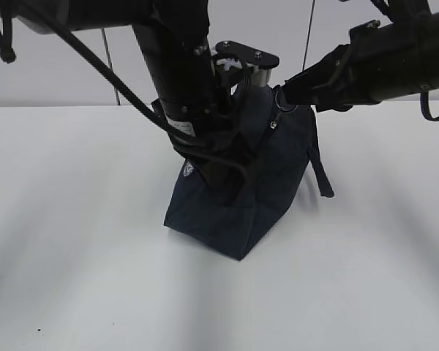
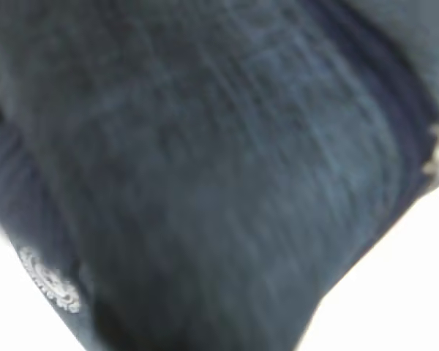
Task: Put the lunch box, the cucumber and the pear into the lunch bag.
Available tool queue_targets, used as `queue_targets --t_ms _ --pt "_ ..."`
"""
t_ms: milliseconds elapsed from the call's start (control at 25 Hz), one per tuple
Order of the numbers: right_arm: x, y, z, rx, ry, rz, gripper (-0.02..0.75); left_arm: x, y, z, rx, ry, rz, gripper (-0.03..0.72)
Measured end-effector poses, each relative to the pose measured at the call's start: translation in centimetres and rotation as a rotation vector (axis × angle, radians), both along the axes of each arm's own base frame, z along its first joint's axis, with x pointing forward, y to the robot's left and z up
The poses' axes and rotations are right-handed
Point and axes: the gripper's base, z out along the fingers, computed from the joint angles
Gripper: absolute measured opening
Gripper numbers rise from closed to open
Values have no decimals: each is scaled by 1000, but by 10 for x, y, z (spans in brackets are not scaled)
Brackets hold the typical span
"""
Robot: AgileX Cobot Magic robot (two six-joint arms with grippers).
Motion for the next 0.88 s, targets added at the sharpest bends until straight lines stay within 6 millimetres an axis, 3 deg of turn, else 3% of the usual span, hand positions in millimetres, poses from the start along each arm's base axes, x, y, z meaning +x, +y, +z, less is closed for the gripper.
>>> queue_targets --t_ms 160,640,880 --pt "10 1 -1 0 0 -5 6 -4 6 -13 29 35 9 -5" --pt "59 9 1 10 -29 -21 6 -10 17 5 6 3 51 -5" --pt "86 4 -7 10 -27 -44 6 -13 20 -1 24 20 60 -5"
